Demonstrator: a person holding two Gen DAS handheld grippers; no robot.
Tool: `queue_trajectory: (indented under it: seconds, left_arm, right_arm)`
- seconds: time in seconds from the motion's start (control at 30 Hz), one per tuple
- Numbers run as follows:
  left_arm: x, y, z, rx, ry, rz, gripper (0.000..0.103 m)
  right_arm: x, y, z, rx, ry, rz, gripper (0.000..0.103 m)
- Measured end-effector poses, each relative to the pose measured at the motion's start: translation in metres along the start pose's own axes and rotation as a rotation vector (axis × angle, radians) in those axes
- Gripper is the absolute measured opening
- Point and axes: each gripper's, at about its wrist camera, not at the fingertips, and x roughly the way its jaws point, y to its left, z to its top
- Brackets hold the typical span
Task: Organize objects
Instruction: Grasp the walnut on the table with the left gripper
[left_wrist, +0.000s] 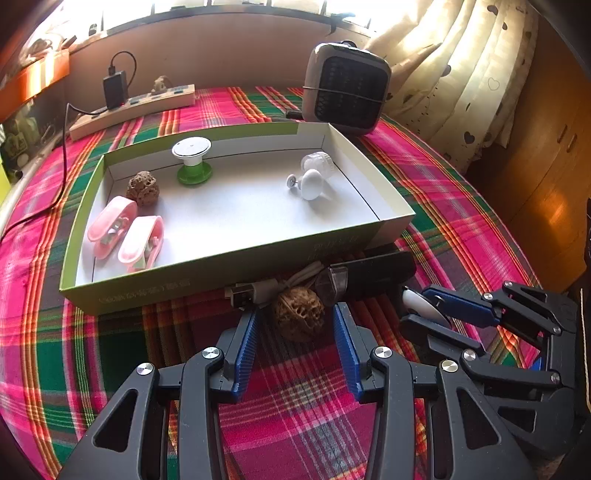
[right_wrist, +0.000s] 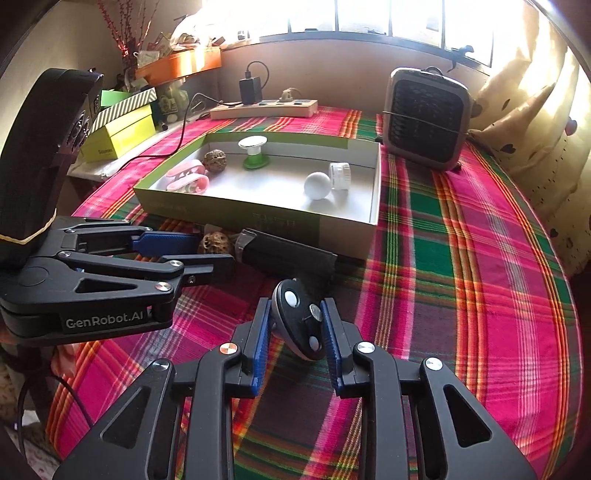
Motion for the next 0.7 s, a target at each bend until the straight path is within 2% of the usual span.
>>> queue_trajectory:
  seconds: [0.37, 0.57, 0.7]
  left_arm:
    - [0.0014, -0.0007, 0.0007, -0.011, -0.009, 0.007, 0.038]
    - [0.001, 0.0014, 0.0004, -0.014, -0.013, 0.017, 0.028]
    - [0.0006, 0.0017, -0.0001, -0.014, -0.015, 0.02, 0.028]
  right_arm:
    - [-0.0003, 0.0004, -0.0004, -0.003, 0.001, 0.003, 0.028]
    - [-0.0002, 0.0002, -0.0003, -0.003, 0.001, 0.003, 0.028]
    - [-0.0001, -0.0002, -0.0005, -0.004, 0.001, 0.002, 0.028]
